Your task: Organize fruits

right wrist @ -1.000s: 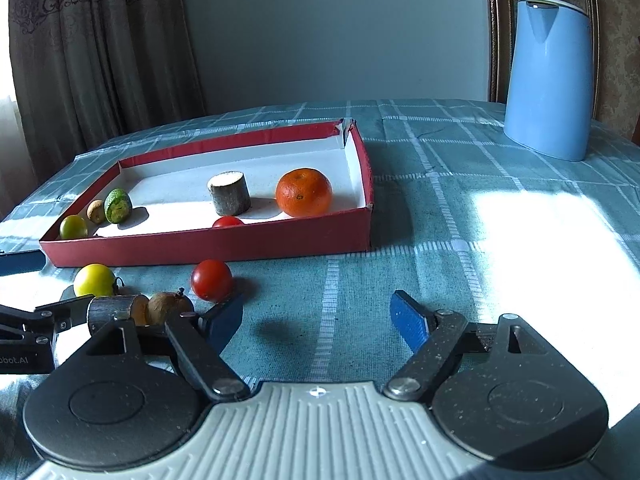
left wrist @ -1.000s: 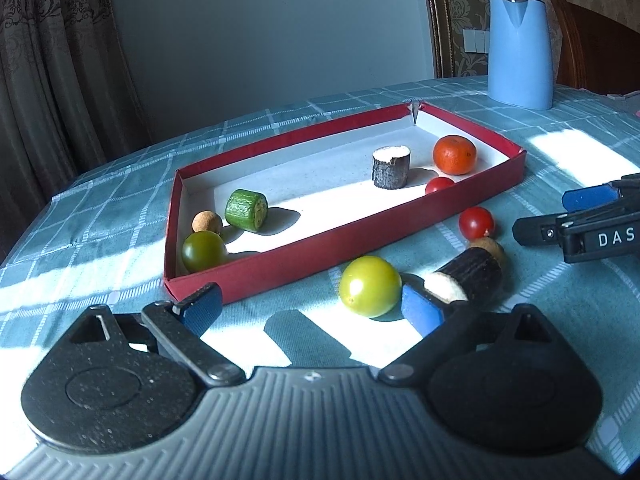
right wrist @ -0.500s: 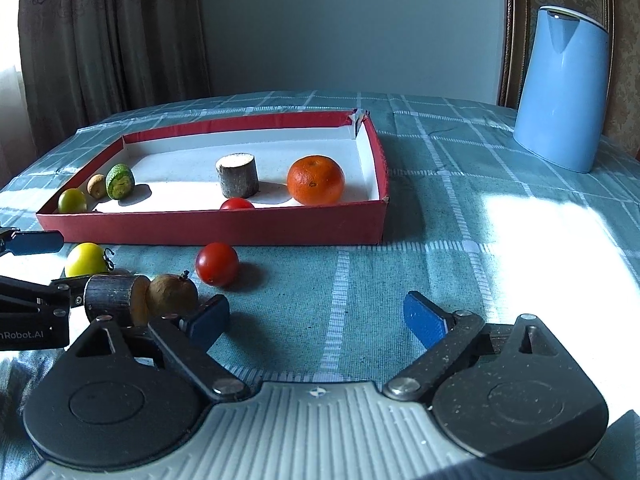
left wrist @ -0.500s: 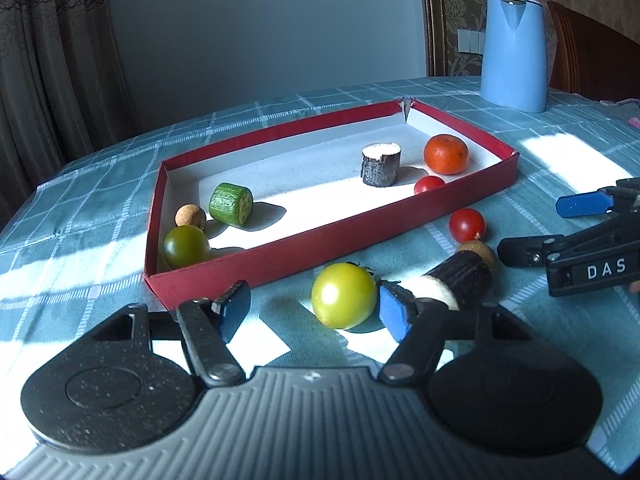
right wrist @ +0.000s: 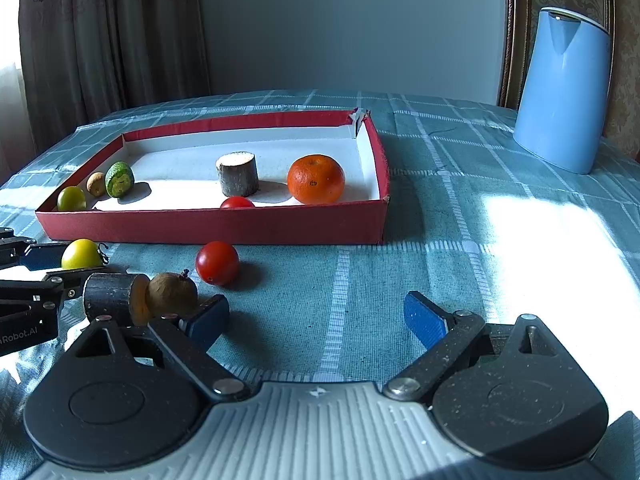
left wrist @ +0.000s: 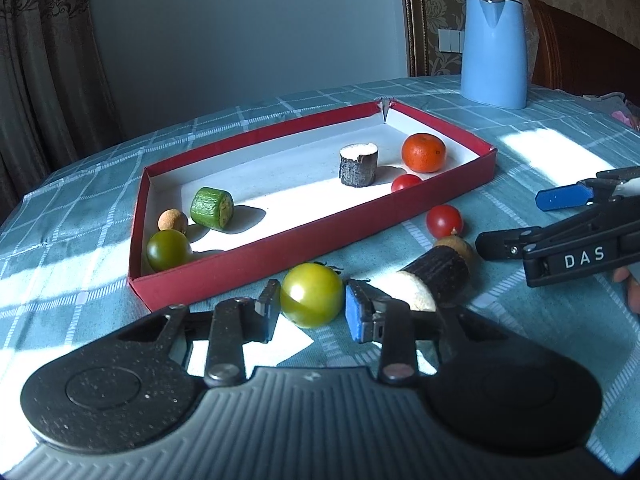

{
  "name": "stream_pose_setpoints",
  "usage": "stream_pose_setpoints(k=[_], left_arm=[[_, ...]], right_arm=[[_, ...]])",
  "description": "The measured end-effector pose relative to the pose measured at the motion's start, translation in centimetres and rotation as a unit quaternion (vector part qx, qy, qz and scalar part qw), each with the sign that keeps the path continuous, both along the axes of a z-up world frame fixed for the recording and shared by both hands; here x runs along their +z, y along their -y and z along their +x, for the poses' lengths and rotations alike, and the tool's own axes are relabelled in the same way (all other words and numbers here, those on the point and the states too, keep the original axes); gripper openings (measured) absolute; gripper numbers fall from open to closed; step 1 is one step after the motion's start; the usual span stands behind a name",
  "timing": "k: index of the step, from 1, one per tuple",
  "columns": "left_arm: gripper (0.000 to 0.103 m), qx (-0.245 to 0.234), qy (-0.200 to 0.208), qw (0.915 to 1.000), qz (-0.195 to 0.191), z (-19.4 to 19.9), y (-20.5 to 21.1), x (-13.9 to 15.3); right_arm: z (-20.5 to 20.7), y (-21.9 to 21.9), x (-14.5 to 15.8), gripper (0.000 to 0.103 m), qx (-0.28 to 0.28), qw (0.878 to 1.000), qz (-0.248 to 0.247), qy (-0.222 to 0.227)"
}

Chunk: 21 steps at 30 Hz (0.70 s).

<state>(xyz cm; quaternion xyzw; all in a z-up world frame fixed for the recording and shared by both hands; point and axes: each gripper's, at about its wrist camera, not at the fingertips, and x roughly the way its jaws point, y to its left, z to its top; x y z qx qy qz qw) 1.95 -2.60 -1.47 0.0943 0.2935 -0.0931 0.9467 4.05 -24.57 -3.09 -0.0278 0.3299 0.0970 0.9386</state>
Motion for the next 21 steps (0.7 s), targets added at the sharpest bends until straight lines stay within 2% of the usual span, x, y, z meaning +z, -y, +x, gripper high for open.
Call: stream_pose_setpoints(k=[7, 11, 16, 21], left_arm=[[0.032, 0.028, -0.002, 0.9996, -0.004, 0.1, -0.9, 0.1], [0.032, 0.028, -0.004, 0.9996, -0.001, 0.1, -0.8, 0.0], [0.032, 0.027, -0.004, 0.9996, 0.0, 0.1, -0.8, 0.0], [0.032, 0.028, -0.003, 0.9996, 0.002, 0.1, -0.7, 0.0]], right_arm=[[0.0, 0.9, 0.2, 0.095, -0.004, 0.999, 0.035, 0.003], [0.6, 1.7, 0.4, 0.095, -0.026, 0.995, 0.093, 0.004], [1.3, 0.4, 0.4, 0.095, -0.022, 0.997, 0.073, 0.002], [1.8, -1.2, 0.6, 0.094, -0.021, 0.996, 0.082, -0.003]])
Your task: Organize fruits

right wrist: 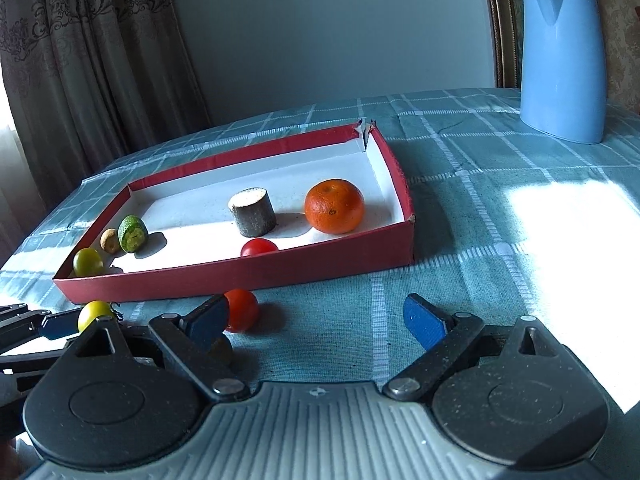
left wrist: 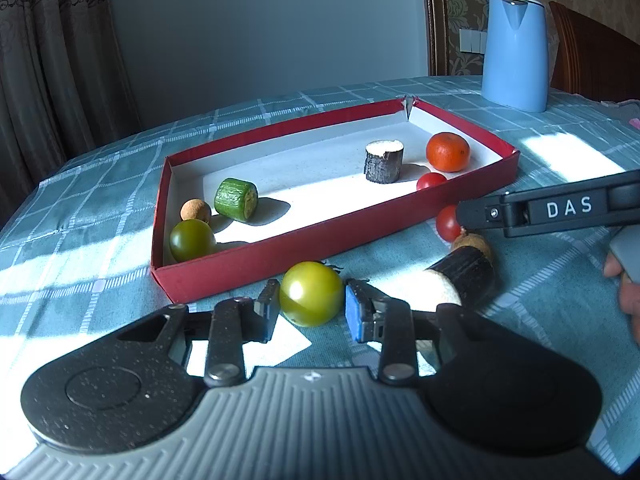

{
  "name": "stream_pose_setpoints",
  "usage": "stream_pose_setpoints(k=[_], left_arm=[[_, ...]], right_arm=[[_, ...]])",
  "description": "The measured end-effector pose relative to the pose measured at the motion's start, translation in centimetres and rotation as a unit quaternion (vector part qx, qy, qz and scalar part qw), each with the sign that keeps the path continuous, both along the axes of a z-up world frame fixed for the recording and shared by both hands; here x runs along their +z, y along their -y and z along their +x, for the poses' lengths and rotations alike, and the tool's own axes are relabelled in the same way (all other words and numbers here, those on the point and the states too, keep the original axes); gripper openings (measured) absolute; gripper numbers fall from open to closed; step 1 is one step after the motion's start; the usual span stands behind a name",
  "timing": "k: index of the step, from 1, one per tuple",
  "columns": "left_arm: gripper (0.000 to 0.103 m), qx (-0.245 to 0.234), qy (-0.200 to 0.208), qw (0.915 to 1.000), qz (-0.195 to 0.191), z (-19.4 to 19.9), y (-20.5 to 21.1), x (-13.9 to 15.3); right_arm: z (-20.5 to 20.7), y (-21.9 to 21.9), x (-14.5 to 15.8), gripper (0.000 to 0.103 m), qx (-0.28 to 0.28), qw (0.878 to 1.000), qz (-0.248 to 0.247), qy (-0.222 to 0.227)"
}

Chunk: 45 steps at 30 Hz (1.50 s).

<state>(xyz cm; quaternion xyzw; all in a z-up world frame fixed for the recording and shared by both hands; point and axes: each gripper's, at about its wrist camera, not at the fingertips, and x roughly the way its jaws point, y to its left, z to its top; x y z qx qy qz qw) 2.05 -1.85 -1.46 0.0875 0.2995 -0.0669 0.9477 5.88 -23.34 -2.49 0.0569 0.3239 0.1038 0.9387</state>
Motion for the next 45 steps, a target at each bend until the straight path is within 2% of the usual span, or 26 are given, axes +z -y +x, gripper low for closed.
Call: stream_pose_setpoints(k=[7, 8, 9, 11, 12, 16, 18, 20, 24, 27, 31, 33, 35, 37, 38, 43, 45], left_arm=[[0.033, 0.0, 0.0, 1.0, 0.002, 0.0, 0.0, 0.0], [0.033, 0.0, 0.0, 1.0, 0.002, 0.0, 0.0, 0.0], [0.033, 0.001, 0.0, 1.0, 0.002, 0.0, 0.0, 0.0], [0.033, 0.001, 0.001, 1.0, 0.003, 0.0, 0.1, 0.0], [0.034, 0.002, 0.001, 1.0, 0.004, 0.0, 0.1, 0.0], [0.036, 0.005, 0.001, 1.0, 0.004, 0.1, 0.0, 0.0], [0.036, 0.005, 0.001, 1.0, 0.004, 0.1, 0.0, 0.0], [0.037, 0.005, 0.001, 1.0, 0.004, 0.1, -0.1, 0.0], [0.037, 0.005, 0.001, 1.0, 0.004, 0.1, 0.0, 0.0], [0.039, 0.007, 0.001, 1.0, 0.006, 0.1, 0.0, 0.0], [0.039, 0.007, 0.001, 1.0, 0.006, 0.1, 0.0, 0.0], [0.039, 0.007, 0.001, 1.0, 0.005, 0.1, -0.1, 0.0], [0.039, 0.008, 0.001, 1.0, 0.006, 0.1, -0.1, 0.0], [0.039, 0.008, 0.002, 0.9999, 0.006, 0.1, 0.0, 0.0], [0.039, 0.008, 0.001, 1.0, 0.006, 0.1, -0.1, 0.0], [0.042, 0.011, 0.001, 0.9999, 0.006, 0.0, 0.0, 0.0], [0.043, 0.012, 0.001, 0.9999, 0.006, 0.0, 0.0, 0.0]], right_arm=[[0.0, -2.5, 0.0, 0.094, 0.033, 0.999, -0.033, -0.001], [0.0, -2.7, 0.0, 0.091, 0.038, 0.999, -0.035, -0.001], [0.0, -2.9, 0.1, 0.087, 0.049, 0.998, -0.033, 0.001], [0.1, -3.1, 0.4, 0.055, 0.078, 0.997, -0.01, -0.006], [0.1, -3.2, 0.5, 0.052, 0.082, 0.997, -0.005, -0.009], [-0.2, -3.4, 0.5, 0.05, 0.082, 0.997, -0.008, -0.002], [-0.3, -3.2, 0.6, 0.043, 0.079, 0.997, -0.005, 0.006], [-0.6, -3.2, 0.7, 0.032, 0.069, 0.997, -0.026, 0.018], [-1.0, -3.5, 0.6, 0.032, 0.051, 0.994, -0.089, 0.047], [-1.3, -3.3, 0.4, 0.032, 0.05, 0.992, -0.107, 0.054], [-0.8, -3.1, 0.1, 0.039, 0.046, 0.993, -0.105, 0.041], [-0.5, -2.6, 0.0, 0.048, 0.036, 0.995, -0.092, 0.033], [0.0, -1.6, -0.2, 0.064, 0.017, 0.997, -0.07, 0.016], [0.1, -1.0, -0.2, 0.066, 0.015, 0.998, -0.052, 0.012], [0.1, -1.1, -0.3, 0.067, 0.019, 0.998, -0.056, 0.012], [0.4, -1.2, -0.5, 0.101, 0.017, 0.998, -0.06, -0.003], [0.4, -1.3, -0.6, 0.103, 0.014, 0.998, -0.068, -0.005]])
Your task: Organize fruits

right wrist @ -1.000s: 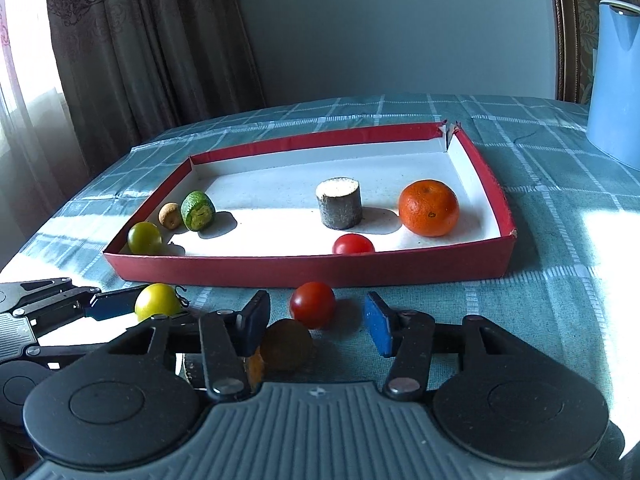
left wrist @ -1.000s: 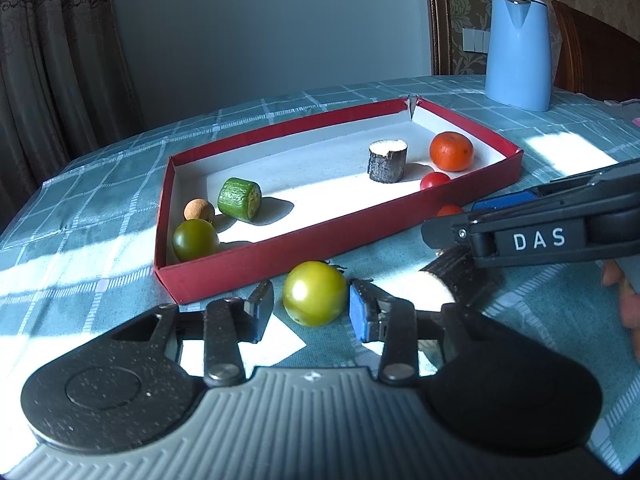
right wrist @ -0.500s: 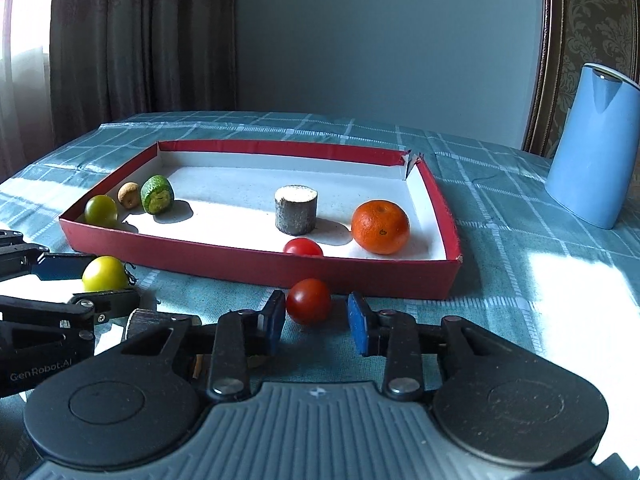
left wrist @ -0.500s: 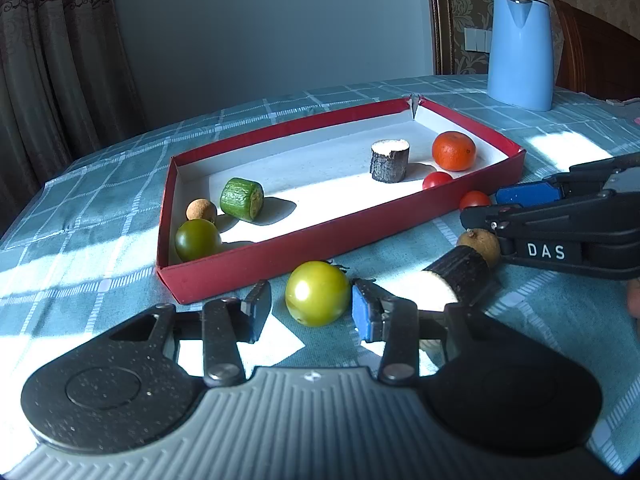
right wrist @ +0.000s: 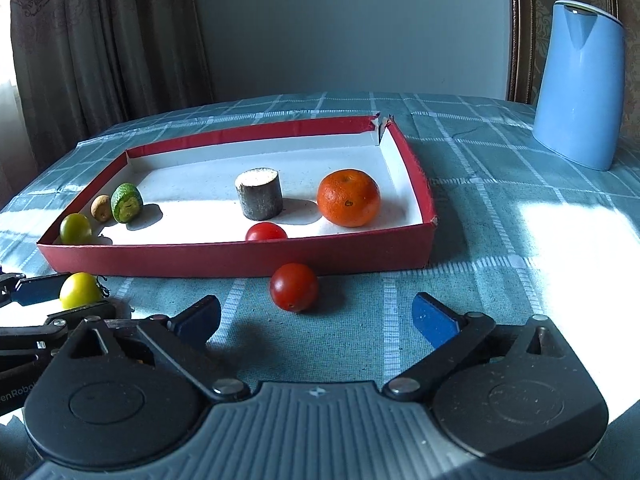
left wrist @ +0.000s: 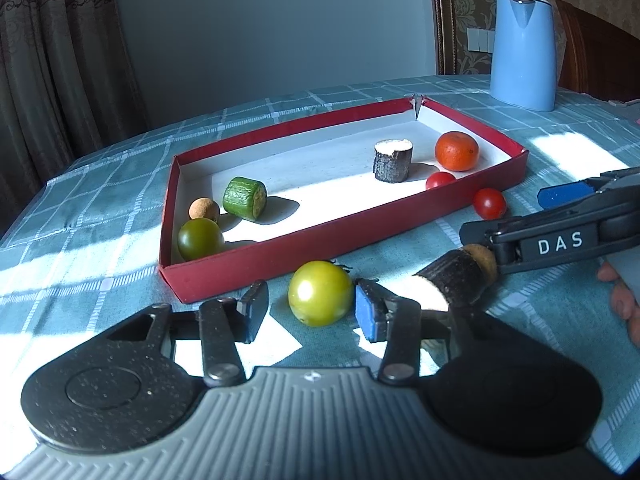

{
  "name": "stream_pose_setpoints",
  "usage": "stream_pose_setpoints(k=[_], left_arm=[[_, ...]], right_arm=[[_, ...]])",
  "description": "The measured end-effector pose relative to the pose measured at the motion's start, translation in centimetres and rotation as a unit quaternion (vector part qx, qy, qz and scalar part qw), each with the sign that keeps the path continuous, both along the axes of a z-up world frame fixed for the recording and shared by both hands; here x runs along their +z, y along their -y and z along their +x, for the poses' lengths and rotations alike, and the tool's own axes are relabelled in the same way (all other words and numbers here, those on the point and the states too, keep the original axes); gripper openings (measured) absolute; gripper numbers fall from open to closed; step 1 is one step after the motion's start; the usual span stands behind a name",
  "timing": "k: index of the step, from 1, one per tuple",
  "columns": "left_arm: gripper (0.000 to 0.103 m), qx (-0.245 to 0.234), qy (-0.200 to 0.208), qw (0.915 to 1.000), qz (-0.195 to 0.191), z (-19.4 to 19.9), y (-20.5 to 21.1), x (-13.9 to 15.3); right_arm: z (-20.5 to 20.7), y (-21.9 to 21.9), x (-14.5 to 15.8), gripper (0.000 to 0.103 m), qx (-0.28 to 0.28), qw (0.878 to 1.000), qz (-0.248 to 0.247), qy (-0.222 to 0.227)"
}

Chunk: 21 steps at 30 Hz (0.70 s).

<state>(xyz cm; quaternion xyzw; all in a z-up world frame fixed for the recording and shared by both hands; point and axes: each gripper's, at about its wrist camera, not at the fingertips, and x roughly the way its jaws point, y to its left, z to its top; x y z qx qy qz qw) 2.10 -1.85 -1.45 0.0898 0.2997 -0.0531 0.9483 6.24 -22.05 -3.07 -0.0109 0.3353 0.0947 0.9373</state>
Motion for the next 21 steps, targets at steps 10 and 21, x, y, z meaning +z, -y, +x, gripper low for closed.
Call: stream_pose_setpoints(k=[10, 21], left_arm=[[0.05, 0.005, -0.002, 1.0, -0.005, 0.2, -0.3, 0.0], [0.045, -0.001, -0.002, 0.9998, -0.022, 0.3, -0.4, 0.2]], right_arm=[[0.0, -0.2, -0.1, 0.103, -0.008, 1.0, -0.013, -0.003], [0.0, 0.4, 0.2, 0.082, -0.021, 1.0, 0.008, 0.009]])
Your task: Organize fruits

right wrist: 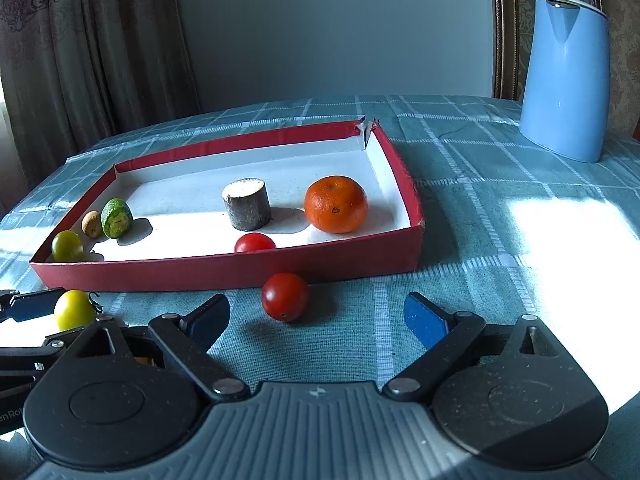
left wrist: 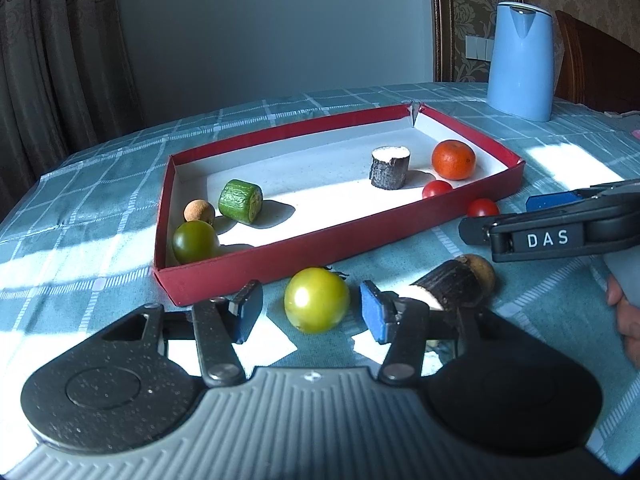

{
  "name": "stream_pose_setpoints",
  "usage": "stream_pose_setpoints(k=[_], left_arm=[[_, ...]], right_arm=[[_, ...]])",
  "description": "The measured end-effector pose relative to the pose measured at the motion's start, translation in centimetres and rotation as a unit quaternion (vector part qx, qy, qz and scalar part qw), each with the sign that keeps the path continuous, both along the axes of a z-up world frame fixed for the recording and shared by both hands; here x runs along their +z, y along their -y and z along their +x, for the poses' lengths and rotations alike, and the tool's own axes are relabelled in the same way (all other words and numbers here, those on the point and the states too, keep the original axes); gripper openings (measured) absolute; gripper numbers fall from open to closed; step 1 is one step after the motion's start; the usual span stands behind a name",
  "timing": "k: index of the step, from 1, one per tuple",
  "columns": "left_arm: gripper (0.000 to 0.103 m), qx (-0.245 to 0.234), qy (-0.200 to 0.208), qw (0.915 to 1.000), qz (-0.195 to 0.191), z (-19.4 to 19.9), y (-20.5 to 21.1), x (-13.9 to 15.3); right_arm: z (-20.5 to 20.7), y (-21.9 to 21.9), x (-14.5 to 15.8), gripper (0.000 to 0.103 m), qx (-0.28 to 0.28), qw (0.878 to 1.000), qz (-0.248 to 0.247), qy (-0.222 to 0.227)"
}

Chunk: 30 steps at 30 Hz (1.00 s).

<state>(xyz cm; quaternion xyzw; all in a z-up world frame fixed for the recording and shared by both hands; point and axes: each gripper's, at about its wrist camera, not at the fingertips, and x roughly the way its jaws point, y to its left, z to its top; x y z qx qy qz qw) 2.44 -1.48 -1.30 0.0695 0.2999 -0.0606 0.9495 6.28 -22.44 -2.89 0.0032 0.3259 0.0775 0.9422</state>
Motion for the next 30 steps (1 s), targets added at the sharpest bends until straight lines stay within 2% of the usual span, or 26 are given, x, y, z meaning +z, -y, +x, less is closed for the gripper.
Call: stream_pose_setpoints(k=[1, 2, 3, 4, 5, 14, 23, 30], left_arm=[[0.038, 0.003, -0.005, 1.0, -0.001, 0.2, 0.0, -0.1], [0.036, 0.0, -0.007, 1.0, -0.006, 0.2, -0.1, -0.1], [0.031, -0.001, -0.005, 1.0, -0.003, 0.2, 0.0, -0.1], [0.031, -0.001, -0.003, 1.0, 0.001, 0.1, 0.2, -0.1], [0.031, -0.002, 0.0, 1.0, 0.008, 0.0, 0.3, -0.1], [0.03, -0.007, 0.006, 0.9998, 0.019, -0.3, 0.6, 0.0], [0.03, 0.013, 0.019, 0.9994, 0.027, -0.6, 0.4, 0.1], [0.03, 0.019, 0.034, 0.9988, 0.031, -0.8, 0.3, 0.3]], right_arm=[[0.0, -0.3, 0.0, 0.073, 0.001, 1.0, -0.014, 0.004], [-0.1, -0.7, 0.1, 0.054, 0.01, 1.0, -0.026, 0.009], [-0.2, -0.9, 0.1, 0.046, 0.022, 0.999, -0.024, 0.012], [-0.3, -1.0, 0.2, 0.028, 0.031, 0.999, -0.023, 0.014], [-0.4, -1.2, 0.2, 0.025, 0.033, 0.999, -0.027, 0.015], [-0.7, -1.2, 0.2, 0.025, 0.032, 0.999, -0.03, 0.019], [-0.8, -0.9, 0.2, 0.025, 0.024, 0.999, -0.023, 0.02], [-1.4, -1.1, 0.5, 0.025, 0.03, 0.999, -0.025, 0.038]])
